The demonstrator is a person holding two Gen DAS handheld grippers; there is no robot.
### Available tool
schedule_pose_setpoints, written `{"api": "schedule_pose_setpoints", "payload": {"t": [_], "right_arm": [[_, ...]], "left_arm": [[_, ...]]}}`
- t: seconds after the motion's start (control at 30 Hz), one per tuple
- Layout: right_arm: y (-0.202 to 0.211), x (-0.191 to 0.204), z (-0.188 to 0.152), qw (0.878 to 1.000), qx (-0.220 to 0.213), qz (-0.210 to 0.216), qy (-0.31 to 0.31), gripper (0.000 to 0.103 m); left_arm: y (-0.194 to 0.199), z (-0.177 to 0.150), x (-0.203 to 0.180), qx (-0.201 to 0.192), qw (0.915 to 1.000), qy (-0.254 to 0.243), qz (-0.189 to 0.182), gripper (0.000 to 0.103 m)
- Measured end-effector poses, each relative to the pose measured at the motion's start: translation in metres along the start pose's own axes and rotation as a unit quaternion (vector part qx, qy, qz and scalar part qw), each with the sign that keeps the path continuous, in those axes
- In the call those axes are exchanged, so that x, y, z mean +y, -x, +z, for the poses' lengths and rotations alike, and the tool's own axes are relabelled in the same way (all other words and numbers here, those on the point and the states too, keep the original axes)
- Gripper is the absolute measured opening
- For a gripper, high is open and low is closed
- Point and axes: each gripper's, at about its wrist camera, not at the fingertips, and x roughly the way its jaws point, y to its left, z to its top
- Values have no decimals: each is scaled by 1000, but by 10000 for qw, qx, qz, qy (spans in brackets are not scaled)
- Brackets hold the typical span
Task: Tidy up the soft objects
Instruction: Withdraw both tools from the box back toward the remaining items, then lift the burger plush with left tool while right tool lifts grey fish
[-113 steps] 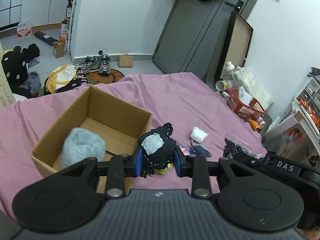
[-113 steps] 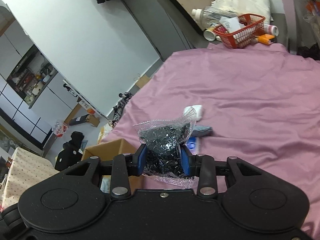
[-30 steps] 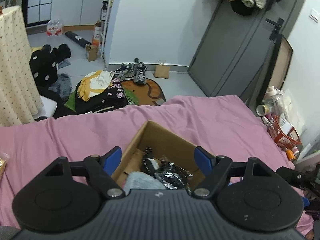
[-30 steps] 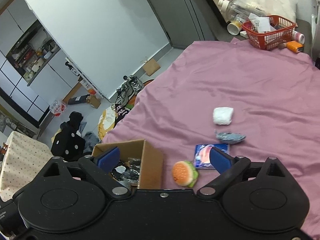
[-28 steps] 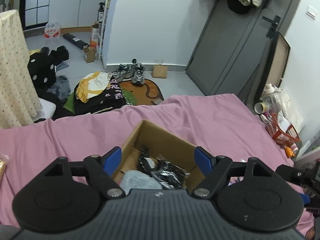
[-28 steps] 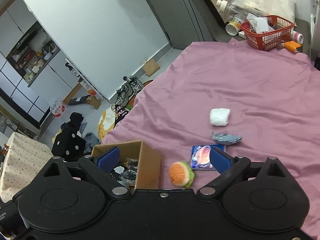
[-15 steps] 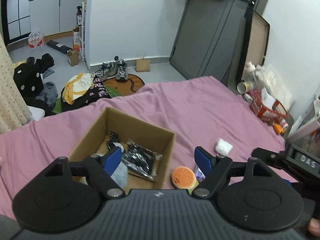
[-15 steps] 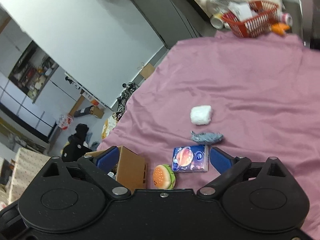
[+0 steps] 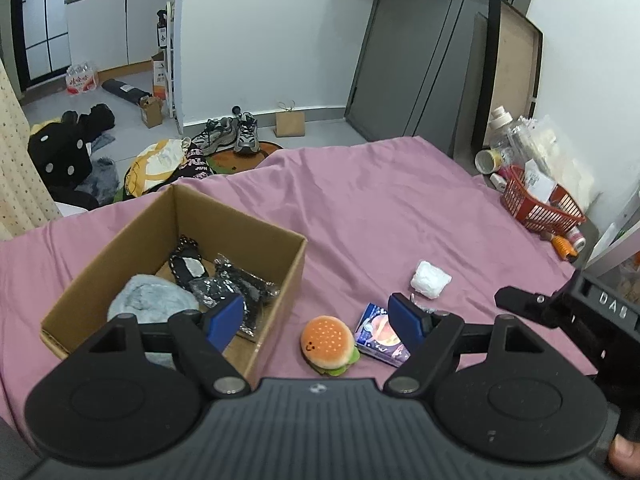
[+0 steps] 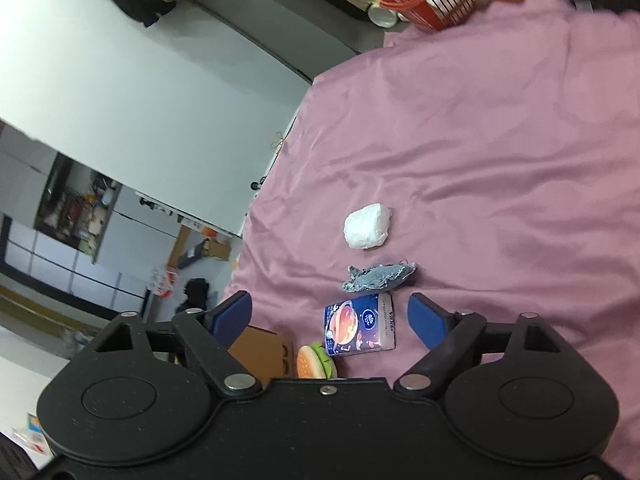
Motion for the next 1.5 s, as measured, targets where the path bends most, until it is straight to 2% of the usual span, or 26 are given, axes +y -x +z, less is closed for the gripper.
{"api": "schedule_pose_setpoints", "payload": {"t": [0.13,0.3,0.57,0.93,1.23,1.3,1.37,1.43,1.5], "right_arm": [[-10,-13,3,9993,145,116,-331,75],[-19,-21,7,9979,253,250,-548,73],[-36,-31,8,9954,520,359,-726,55],[-64,-42,12,9917,714,334,-1016,55],[-80,-60,14,9876,636,138,-1427,55],[-81,-61,14,9876,580,106,-1453,49],[-81,-62,14,9883,534,86,-1429,26],[-79,-62,13,9890,507,94,-1385,17],[-74,-57,14,9913,422,115,-1241,14]], "left_arm": [[-10,-9,-12,86,9999,-25,83,75],[-25,-22,-26,150,9996,-153,160,70],[-56,-36,-35,353,9990,-64,248,50],[-96,-44,-34,449,9980,65,431,48],[-115,-54,-33,608,9971,-30,464,48],[-115,-56,-32,582,9972,-15,464,41],[-114,-55,-30,565,9973,-1,473,32],[-112,-52,-29,556,9976,56,408,26],[-105,-50,-26,507,9980,58,379,22]]}}
